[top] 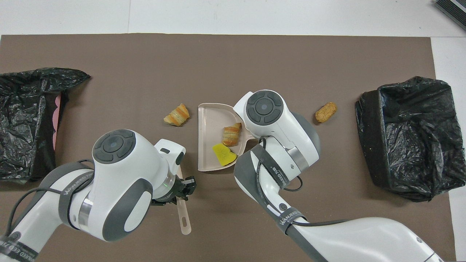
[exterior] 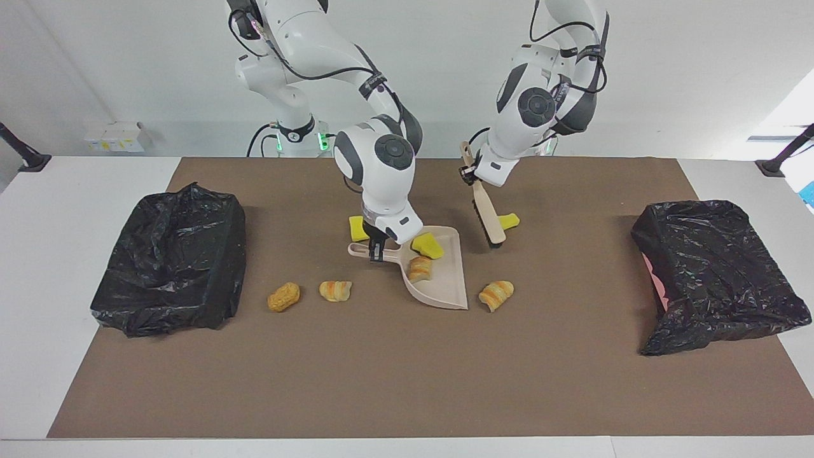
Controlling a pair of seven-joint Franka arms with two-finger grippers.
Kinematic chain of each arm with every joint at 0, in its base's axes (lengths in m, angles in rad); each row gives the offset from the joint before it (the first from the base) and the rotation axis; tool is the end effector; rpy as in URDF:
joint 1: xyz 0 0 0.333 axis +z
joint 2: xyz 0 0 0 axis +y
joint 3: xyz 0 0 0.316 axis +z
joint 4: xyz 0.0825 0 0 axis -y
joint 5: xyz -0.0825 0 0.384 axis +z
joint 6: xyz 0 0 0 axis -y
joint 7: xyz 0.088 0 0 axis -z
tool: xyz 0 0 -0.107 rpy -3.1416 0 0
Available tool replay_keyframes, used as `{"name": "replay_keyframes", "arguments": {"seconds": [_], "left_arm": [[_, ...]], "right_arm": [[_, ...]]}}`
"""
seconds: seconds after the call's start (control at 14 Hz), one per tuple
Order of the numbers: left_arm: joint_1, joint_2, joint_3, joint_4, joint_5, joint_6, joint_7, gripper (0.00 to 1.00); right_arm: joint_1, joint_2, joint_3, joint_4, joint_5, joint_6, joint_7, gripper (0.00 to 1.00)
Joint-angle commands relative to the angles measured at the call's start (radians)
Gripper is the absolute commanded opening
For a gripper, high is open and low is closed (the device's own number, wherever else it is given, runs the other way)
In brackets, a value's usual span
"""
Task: Sweep and dump trash in bin
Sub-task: 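Sweep the sponge pieces into the dustpan with the left gripper, then move the brush with the left gripper behind the remaining sponge pieces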
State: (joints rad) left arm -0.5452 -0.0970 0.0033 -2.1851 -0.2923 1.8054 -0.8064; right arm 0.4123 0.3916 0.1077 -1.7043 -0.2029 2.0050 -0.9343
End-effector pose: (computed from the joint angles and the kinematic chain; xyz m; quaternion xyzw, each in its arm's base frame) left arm 0.4009 -0.2695 0.4131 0.9639 0.1821 -0.1935 0.0189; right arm 0.5723 0.3064 0.3598 0.7149 0.6944 -0.0568 0.0589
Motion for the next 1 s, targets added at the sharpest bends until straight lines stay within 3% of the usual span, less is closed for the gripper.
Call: {"name": "replay_keyframes", "arguments": {"seconds": [0.0, 0.29, 0.43, 0.71, 0.93], "left_arm": [[0.001, -0.088, -0.005, -0.112, 0.019, -0.006, -0.178, 0.0], [-0.005, -0.145, -0.006, -0.202, 0.019, -0.001, -0.404, 0.0], [-0.009, -0.153, -0.006, -0.246, 0.019, 0.082, -0.39, 0.0], [0.004, -0.077, -0.006, -0.253, 0.019, 0.302, -0.16, 0.0], [0.01, -0.006, -0.005, -0.164, 0.021, 0.341, -0.071, 0.0]], "right_arm": [[-0.004, -0.013, 0.006, -0.023, -0.013, 0.012, 0.029, 0.0], [-0.004, -0.014, 0.006, -0.023, -0.013, 0.012, 0.032, 0.0], [-0.004, -0.013, 0.006, -0.023, -0.013, 0.015, 0.032, 0.0], [-0.004, -0.013, 0.007, -0.025, -0.013, 0.017, 0.032, 0.0], [-0.004, -0.013, 0.006, -0.025, -0.013, 0.018, 0.034, 0.0]]}}
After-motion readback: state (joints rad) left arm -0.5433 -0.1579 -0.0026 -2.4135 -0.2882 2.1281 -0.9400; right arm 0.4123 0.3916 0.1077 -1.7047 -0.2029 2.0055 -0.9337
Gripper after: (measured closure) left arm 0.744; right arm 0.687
